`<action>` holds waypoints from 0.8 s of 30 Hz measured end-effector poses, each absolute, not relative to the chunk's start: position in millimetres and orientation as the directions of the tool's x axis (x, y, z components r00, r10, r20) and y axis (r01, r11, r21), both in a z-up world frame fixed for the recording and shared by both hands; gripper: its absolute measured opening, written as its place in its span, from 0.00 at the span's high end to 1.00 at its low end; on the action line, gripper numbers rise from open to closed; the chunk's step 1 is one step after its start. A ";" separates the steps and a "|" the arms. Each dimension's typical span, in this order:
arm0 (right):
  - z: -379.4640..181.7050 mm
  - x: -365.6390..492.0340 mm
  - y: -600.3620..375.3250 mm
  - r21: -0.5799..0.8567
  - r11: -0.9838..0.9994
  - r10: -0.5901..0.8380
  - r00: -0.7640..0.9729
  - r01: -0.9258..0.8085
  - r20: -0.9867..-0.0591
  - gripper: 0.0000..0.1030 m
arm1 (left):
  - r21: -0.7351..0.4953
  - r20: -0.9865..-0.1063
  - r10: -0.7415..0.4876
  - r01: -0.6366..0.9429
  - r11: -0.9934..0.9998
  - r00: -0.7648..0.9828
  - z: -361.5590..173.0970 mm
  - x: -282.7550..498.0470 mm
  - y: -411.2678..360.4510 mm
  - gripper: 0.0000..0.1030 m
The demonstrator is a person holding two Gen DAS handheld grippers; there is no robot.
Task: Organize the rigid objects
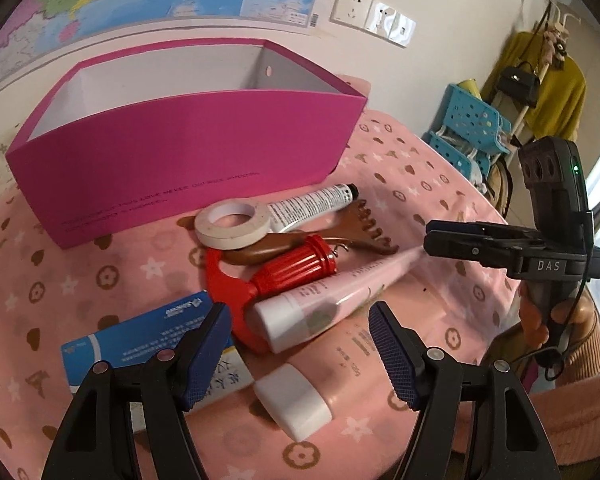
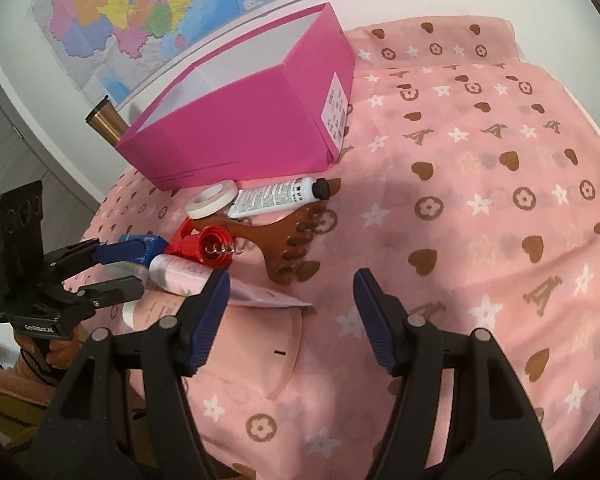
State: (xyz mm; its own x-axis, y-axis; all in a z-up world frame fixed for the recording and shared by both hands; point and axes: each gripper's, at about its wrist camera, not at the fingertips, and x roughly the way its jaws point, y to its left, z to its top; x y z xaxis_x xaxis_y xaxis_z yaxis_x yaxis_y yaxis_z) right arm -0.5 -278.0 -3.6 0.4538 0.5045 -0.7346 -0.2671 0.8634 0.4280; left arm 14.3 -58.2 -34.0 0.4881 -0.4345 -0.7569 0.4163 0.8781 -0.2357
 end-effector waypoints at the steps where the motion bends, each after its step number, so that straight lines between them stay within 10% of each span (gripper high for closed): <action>1: -3.7 -1.3 -277.5 0.429 0.862 0.507 0.453 -0.269 -0.734 0.36 | -0.239 -0.757 -0.440 0.421 0.875 0.483 -34.4 13.8 -59.3 0.30; 17: -14.2 -3.2 -266.8 0.452 0.842 0.539 0.437 -0.293 -0.720 0.36 | -0.275 -0.784 -0.457 0.425 0.862 0.420 -47.0 14.1 -70.6 0.31; 24: -13.9 -3.5 -262.4 0.442 0.839 0.543 0.441 -0.317 -0.715 0.52 | -0.280 -0.785 -0.454 0.412 0.867 0.422 -49.1 15.0 -69.9 0.40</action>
